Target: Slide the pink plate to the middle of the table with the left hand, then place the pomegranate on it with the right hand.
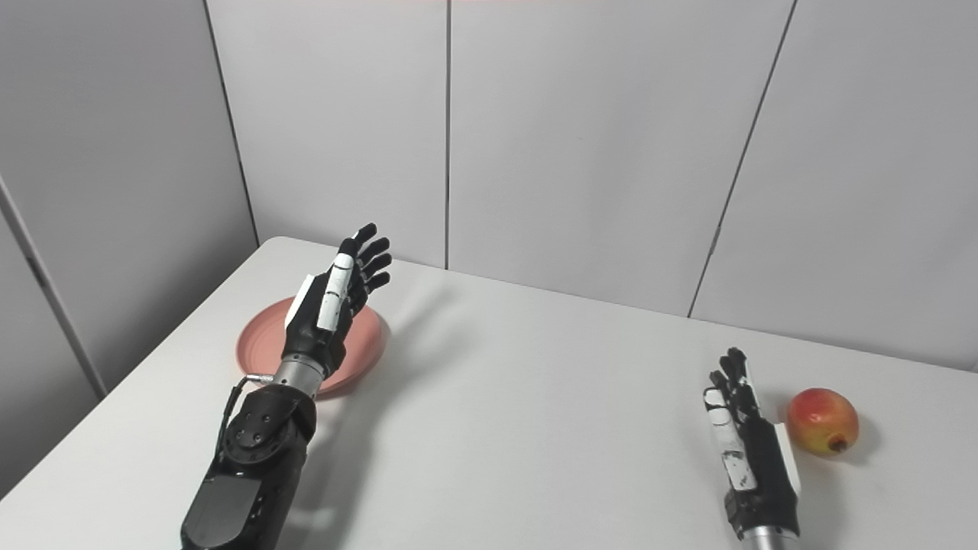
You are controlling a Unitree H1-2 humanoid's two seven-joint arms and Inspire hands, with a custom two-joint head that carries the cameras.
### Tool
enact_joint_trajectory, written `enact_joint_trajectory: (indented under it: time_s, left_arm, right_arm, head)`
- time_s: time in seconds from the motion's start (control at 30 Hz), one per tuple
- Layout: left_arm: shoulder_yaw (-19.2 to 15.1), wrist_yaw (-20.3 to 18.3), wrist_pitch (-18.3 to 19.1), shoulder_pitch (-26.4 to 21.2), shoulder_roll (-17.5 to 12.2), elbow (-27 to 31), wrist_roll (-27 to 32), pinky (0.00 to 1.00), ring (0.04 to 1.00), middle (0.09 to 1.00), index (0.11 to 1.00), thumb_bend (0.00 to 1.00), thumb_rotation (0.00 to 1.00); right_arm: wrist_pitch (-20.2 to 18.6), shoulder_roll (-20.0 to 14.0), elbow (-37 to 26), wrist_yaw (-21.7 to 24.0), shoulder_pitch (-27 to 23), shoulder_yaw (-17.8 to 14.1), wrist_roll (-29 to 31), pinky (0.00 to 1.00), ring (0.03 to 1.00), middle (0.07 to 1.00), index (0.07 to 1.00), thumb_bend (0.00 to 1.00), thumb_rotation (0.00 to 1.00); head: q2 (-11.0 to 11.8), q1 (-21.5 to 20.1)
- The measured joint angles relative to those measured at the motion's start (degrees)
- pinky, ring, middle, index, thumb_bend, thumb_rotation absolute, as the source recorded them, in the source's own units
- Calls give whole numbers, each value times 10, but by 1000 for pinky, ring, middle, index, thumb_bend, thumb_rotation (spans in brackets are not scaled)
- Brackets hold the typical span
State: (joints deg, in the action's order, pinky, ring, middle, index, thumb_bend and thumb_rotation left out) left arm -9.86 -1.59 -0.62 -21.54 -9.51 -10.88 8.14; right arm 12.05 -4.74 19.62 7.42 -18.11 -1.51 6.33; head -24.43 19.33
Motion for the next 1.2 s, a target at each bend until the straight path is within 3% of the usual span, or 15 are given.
enact_joint_trajectory:
  time_s: [0.23, 0.4, 0.63, 0.83, 1.2]
  left_arm:
    - [-19, 9, 0, -2, -40, -13, -5, 837, 843, 842, 833, 737, 1000]
    - [-35, 19, -1, -3, -54, -27, -8, 853, 820, 802, 788, 749, 1000]
    - [-39, 21, -10, -6, -71, -48, -19, 792, 816, 816, 807, 728, 1000]
    - [-49, 23, -40, -8, -92, -83, -24, 779, 798, 801, 801, 740, 1000]
    - [-64, 39, -52, -13, -100, -126, -33, 768, 802, 804, 802, 737, 1000]
  right_arm:
    - [0, 0, 0, 0, 0, 0, 0, 1000, 983, 997, 1000, 499, 832]
    - [0, -1, 0, 1, 0, 0, 2, 1000, 983, 1000, 1000, 511, 832]
    - [0, -1, 0, 1, 0, 0, 5, 1000, 982, 997, 1000, 514, 833]
    - [3, -2, 9, 2, -4, -1, 7, 1000, 983, 997, 1000, 506, 830]
    - [7, -2, 11, 6, -6, -2, 7, 1000, 985, 998, 1000, 517, 827]
  head:
    - [-2, 4]
    - [-3, 4]
    - [-2, 4]
    - [1, 4]
    - [3, 7]
